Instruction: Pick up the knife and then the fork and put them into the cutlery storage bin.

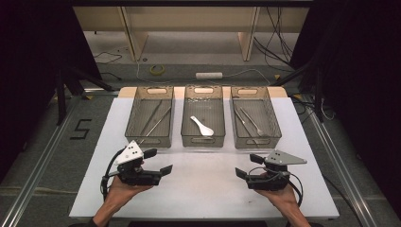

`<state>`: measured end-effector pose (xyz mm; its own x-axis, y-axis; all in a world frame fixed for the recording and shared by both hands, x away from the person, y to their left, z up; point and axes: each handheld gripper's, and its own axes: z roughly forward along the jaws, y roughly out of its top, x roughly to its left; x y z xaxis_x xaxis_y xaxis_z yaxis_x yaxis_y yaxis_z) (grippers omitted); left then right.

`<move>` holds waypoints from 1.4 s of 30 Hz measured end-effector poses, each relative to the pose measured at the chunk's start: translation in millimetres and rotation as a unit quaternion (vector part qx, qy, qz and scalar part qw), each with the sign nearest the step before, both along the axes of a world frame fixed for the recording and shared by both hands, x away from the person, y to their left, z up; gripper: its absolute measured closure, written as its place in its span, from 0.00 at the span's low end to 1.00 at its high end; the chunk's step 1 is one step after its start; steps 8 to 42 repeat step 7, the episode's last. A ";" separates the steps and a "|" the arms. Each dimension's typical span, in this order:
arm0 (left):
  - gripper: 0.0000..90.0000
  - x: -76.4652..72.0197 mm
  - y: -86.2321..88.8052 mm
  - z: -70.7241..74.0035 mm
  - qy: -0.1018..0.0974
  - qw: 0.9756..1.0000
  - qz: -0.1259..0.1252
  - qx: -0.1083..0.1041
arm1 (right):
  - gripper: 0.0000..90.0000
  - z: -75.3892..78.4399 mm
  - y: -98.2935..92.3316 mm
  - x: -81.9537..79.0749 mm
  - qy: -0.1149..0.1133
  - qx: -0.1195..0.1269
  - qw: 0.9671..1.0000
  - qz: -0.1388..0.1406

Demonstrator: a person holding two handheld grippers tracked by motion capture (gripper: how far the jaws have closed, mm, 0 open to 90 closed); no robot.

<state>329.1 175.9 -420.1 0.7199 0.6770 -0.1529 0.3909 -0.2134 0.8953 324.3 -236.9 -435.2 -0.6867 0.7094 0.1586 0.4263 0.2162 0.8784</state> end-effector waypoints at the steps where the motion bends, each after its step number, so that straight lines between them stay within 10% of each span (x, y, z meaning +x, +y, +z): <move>1: 0.17 -0.1 0.0 0.0 0.000 1.000 0.000 0.000 | 0.24 0.1 0.1 0.0 0.000 0.000 1.000 0.000; 42: 0.17 0.3 0.2 -0.1 0.000 1.000 0.000 0.000 | 0.23 -0.2 0.0 0.8 0.000 -0.003 1.000 -0.002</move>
